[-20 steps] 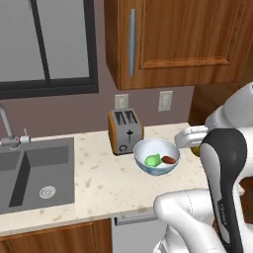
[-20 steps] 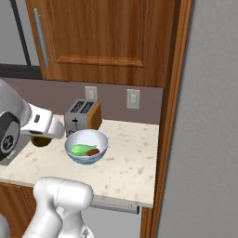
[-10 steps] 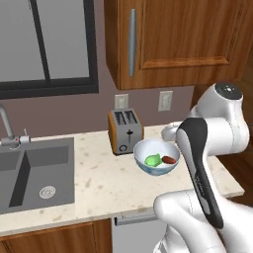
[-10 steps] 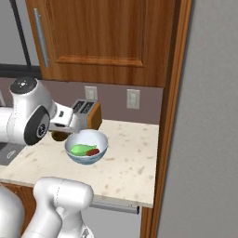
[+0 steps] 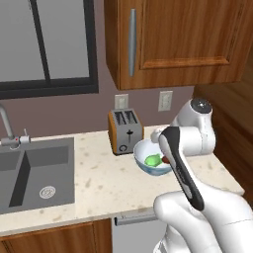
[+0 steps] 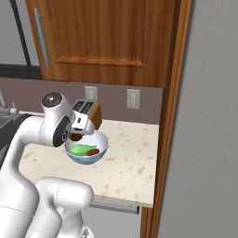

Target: Take the corn, carrot, and lemon from the freezer and place them in the bowl on the counter.

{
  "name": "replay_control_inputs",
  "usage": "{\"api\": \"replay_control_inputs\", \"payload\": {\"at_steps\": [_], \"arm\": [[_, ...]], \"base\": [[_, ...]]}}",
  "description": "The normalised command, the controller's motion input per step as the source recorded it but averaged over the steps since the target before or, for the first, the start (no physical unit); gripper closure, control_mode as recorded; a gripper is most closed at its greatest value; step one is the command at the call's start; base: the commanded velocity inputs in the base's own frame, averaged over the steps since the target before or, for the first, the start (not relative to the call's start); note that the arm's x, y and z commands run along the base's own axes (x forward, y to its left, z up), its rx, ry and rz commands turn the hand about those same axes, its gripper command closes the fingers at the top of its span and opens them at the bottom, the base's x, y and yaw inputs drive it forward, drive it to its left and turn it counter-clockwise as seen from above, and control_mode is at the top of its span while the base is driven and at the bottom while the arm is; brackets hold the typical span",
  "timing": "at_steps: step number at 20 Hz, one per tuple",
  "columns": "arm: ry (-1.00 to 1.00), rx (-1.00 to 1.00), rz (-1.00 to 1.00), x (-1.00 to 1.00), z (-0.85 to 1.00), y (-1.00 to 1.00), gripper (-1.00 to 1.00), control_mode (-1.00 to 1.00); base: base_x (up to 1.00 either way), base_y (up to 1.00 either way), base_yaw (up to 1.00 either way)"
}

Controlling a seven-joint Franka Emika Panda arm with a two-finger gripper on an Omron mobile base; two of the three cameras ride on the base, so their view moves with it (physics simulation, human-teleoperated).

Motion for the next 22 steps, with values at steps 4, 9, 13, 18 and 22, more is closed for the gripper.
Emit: {"api": "replay_control_inputs", "payload": {"at_steps": [4, 9, 13, 18, 22], "arm": [[0.04, 0.00, 0.00, 0.57, -0.32, -0.03, 1.00, -1.00], [0.04, 0.00, 0.00, 0.44, -0.29, -0.01, 1.00, -1.00], [0.00, 0.00, 0.00, 0.34, -0.23, 0.00, 1.00, -1.00], [0.00, 0.00, 0.00, 0.35, -0.26, 0.00, 1.00, -1.00], [0.00, 0.00, 0.00, 0.32, -0.32, 0.00, 1.00, -1.00]], "base": [[0.00, 0.00, 0.00], [0.00, 0.00, 0.00], [0.00, 0.00, 0.00], [0.00, 0.00, 0.00], [0.00, 0.00, 0.00]]}}
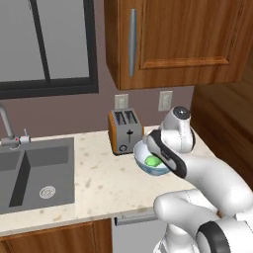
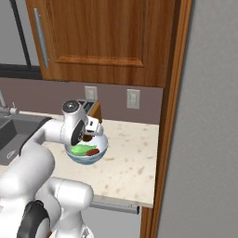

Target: Take the corn, carrot, and lemon from the freezer and place them in the bowl on the counter.

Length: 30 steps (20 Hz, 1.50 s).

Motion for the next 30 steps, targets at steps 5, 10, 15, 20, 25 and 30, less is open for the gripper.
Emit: {"api": "replay_control_inputs", "payload": {"at_steps": [5, 10, 15, 20, 25, 30], "arm": [[0.00, 0.00, 0.00, 0.28, -0.26, 0.00, 1.00, -1.00], [0.00, 0.00, 0.00, 0.21, -0.17, 0.00, 1.00, -1.00], [0.00, 0.00, 0.00, 0.10, -0.07, 0.00, 1.00, -1.00], [0.00, 0.00, 0.00, 0.03, -0.02, 0.00, -1.00, -1.00], [0.00, 0.00, 0.00, 0.00, 0.00, 0.00, -1.00, -1.00], [0.00, 0.00, 0.00, 0.00, 0.00, 0.00, -1.00, -1.00]], "base": [[0.00, 0.00, 0.00], [0.00, 0.00, 0.00], [0.00, 0.00, 0.00], [0.00, 0.00, 0.00], [0.00, 0.00, 0.00], [0.00, 0.00, 0.00]]}}
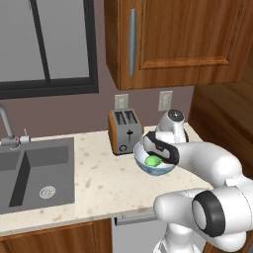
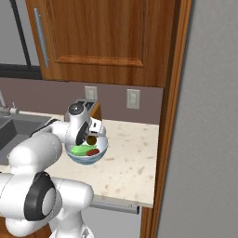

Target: Take the corn, carrot, and lemon from the freezer and place them in the bowl on the counter.

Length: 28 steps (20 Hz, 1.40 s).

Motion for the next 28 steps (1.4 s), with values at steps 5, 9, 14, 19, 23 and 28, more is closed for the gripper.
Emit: {"api": "replay_control_inputs", "payload": {"at_steps": [5, 9, 14, 19, 23, 28], "arm": [[0.00, 0.00, 0.00, -0.02, 0.01, -0.03, -1.00, -1.00], [-0.02, 0.00, 0.00, -0.48, 0.21, -0.07, -1.00, -1.00], [-0.03, 0.00, 0.00, -0.82, 0.42, -0.02, -1.00, -1.00], [0.00, 0.00, 0.00, -0.73, 0.55, 0.00, -1.00, -1.00], [0.00, 0.00, 0.00, -0.66, 0.71, 0.00, -1.00, -1.00], [-0.02, 0.00, 0.00, -0.49, 0.65, 0.00, -1.00, -1.00]], "base": [[0.00, 0.00, 0.00], [0.00, 0.00, 0.00], [0.00, 0.00, 0.00], [0.00, 0.00, 0.00], [0.00, 0.00, 0.00], [0.00, 0.00, 0.00]]}}
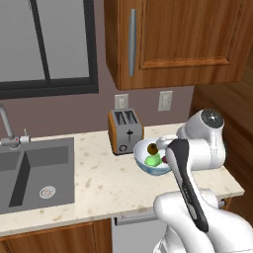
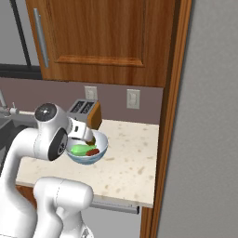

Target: Take the corn, carrot, and lemon from the freezer and place them in the bowl on the counter.

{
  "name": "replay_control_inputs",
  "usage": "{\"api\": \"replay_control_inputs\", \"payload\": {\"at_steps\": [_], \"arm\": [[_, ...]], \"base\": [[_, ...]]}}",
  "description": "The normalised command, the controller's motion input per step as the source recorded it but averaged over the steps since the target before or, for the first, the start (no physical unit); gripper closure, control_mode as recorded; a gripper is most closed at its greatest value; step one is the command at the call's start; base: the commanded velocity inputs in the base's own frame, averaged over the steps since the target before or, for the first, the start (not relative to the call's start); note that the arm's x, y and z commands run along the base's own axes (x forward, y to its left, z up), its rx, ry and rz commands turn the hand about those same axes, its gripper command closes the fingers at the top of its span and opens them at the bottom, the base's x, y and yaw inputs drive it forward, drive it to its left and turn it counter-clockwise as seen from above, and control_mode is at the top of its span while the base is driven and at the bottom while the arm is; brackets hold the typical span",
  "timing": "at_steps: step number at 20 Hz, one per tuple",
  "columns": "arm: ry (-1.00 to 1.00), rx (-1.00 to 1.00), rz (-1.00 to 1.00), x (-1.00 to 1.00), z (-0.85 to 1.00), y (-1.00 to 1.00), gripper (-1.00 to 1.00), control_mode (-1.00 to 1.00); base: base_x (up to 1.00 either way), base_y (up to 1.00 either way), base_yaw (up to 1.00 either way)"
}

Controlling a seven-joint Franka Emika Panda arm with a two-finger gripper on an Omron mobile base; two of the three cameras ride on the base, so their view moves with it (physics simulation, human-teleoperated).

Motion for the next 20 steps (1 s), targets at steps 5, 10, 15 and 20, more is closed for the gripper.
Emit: {"api": "replay_control_inputs", "payload": {"at_steps": [5, 10, 15, 20], "arm": [[0.00, 0.00, 0.00, -0.34, 0.59, 0.00, -1.00, -1.00], [0.00, 0.00, 0.00, -0.49, 0.50, 0.00, -1.00, -1.00], [0.00, 0.00, 0.00, -0.55, 0.18, 0.00, -1.00, -1.00], [-0.04, 0.00, 0.00, -0.31, 0.11, 0.00, -1.00, -1.00]], "base": [[0.00, 0.00, 0.00], [0.00, 0.00, 0.00], [0.00, 0.00, 0.00], [0.00, 0.00, 0.00]]}}
